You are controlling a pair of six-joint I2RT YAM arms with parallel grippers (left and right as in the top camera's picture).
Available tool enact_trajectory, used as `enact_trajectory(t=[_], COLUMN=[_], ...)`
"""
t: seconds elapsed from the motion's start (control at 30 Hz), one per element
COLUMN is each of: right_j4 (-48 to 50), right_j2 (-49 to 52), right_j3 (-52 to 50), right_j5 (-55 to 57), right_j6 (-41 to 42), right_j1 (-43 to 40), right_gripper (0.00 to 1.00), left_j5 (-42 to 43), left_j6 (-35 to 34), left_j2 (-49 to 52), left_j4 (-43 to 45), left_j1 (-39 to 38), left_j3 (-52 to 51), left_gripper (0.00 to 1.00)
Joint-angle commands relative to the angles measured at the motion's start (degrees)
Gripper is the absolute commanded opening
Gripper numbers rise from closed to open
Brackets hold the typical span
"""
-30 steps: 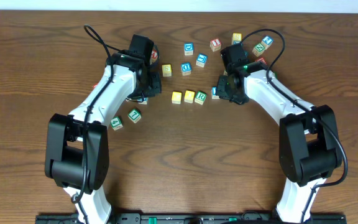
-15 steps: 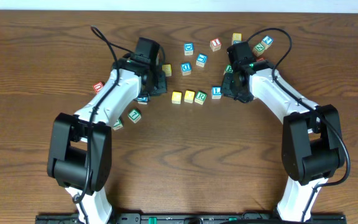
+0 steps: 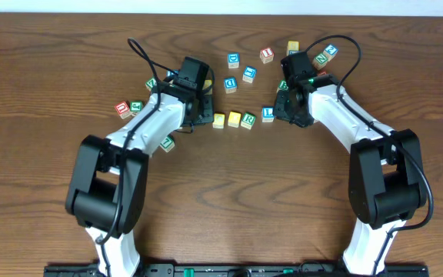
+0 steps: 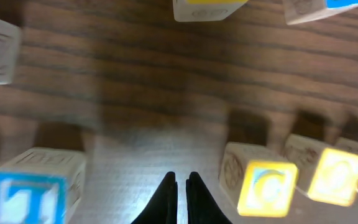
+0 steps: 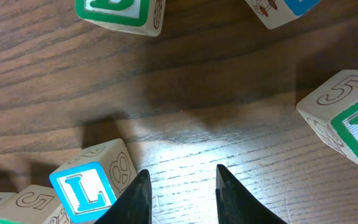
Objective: Spell out CORL
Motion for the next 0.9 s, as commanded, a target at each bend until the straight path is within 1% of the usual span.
enact_trajectory(t=[0.0,0.27,0.4,0.6,0.7,0.87], right_j4=[-0.28,-0.26,-0.26,-0.26,-0.24,-0.26], right_j2=[0.5,0.5,0.5,0.5,0.5,0.5], right_j3=[-0.39,-0.39,-0.39,-0.39,-0.39,-0.39], right_j5=[-0.13,-0.13,-0.15,-0.15,-0.15,-0.15], right_j6=[0.52,0.52,0.52,0.52,0.52,0.5], right_j1=[0.13,0.13,0.13,0.13,0.11,0.07], right_gripper=[0.29,0.29,0.29,0.3,0.3,0.31], left_j5=[2.14,2.1,4.68,5.11,7.69,8.48], left_j6=[-0.98,-2.03,-2.01,-2.01,-1.97,-1.99], left_j2=[4.04,4.76,4.76,4.76,4.76,4.76], left_j4=[0.46,0.22,-0.13,0.26,0.81,1.51], left_j1=[-0.74,-1.7,-1.75,-1.75,-1.75,-2.14], left_j3=[-0.28,-0.28,-0.28,-0.22,-0.22,-0.22], left_gripper=[0.07,0.08,0.07,0.07,0.08,0.08])
